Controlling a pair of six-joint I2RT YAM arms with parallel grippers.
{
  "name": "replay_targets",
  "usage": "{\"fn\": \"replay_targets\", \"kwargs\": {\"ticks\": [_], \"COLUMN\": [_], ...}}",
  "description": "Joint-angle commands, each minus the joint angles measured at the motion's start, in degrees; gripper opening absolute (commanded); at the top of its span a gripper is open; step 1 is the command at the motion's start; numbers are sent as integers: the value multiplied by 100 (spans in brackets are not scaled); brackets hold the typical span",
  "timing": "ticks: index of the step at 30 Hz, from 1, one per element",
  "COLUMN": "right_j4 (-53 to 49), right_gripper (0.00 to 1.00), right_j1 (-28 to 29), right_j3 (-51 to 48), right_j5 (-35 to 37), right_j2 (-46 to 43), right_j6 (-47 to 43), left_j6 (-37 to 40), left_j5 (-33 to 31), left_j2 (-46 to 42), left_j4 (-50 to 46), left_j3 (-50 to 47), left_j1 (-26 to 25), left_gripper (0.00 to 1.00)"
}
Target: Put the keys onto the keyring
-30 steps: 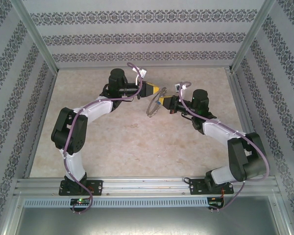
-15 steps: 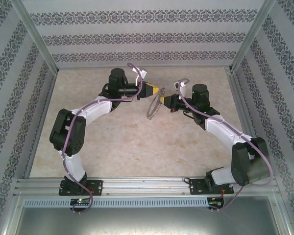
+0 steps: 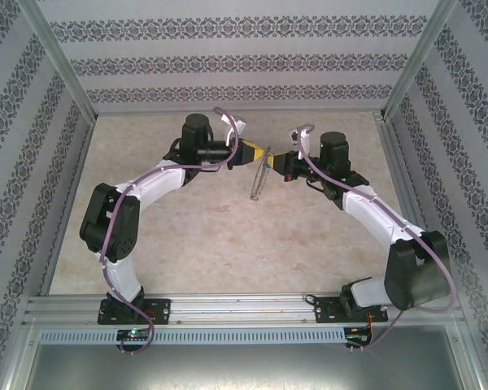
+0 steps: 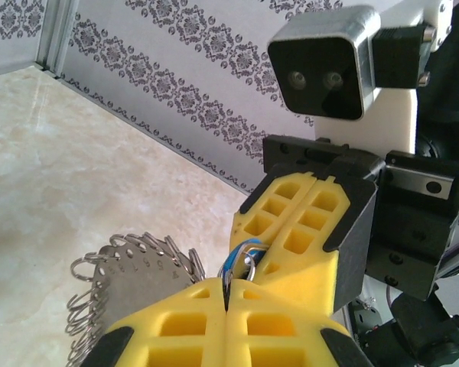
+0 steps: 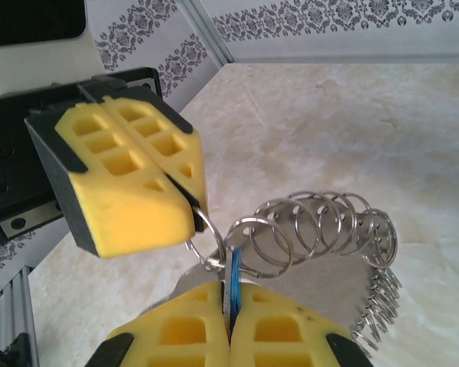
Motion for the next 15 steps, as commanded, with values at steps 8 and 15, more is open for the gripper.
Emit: {"fn": "replay_targets", "kwargs": {"ticks": [8,15], "right_j4": [-364,-506], "right_gripper": [0,0], "right_j1": [28,29], "right_j3": [531,760], "right_j5": [140,98], "right_j2": [282,307], "right_j6": [-264,-313], "left_j6": [228,253], "left_j5": [69,59], "left_j2": [-245,-236], "left_j4": [-95,-116], "left_j3": [8,-18], "left_j1": [-70,-66], "left_gripper": [0,0]}}
